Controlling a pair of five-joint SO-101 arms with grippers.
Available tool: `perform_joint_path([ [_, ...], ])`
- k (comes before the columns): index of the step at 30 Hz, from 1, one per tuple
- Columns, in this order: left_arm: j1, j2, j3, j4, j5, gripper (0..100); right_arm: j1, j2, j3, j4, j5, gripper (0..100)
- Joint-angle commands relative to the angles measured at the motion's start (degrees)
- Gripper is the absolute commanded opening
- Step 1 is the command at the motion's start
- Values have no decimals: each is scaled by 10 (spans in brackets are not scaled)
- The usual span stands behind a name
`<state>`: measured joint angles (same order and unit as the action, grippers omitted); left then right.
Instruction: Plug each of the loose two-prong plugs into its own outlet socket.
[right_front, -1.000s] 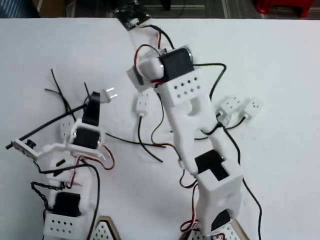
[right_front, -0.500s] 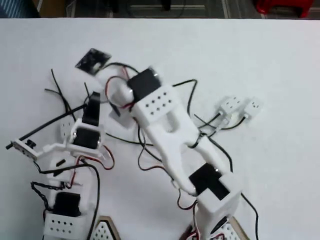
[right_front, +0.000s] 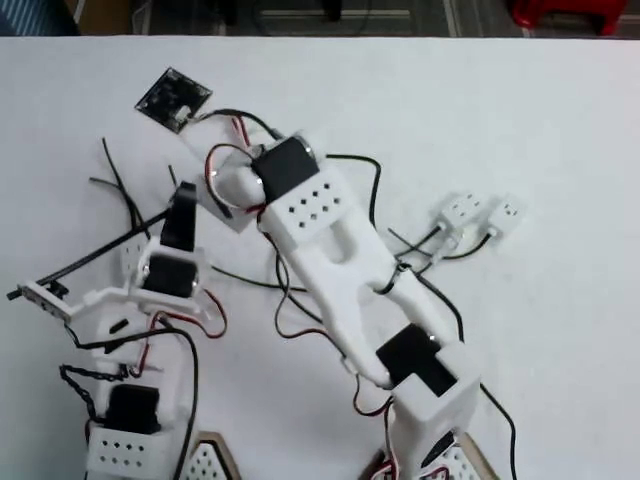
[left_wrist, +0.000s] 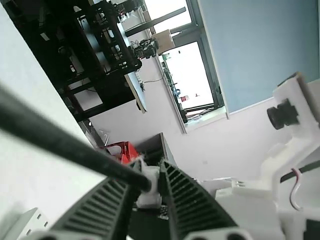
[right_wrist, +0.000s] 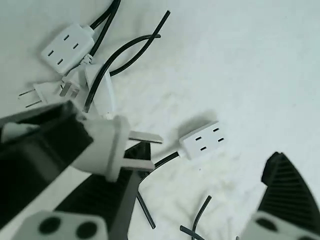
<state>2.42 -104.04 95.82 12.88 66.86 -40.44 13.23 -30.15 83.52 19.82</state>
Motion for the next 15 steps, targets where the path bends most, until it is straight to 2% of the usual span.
perform_joint_path([
  [1, 7, -2, -4, -9, 4, 26, 0, -7, -62, -20, 3, 354],
  [15, 7, -2, -4, -9, 4, 26, 14, -10, -90, -6, 3, 354],
])
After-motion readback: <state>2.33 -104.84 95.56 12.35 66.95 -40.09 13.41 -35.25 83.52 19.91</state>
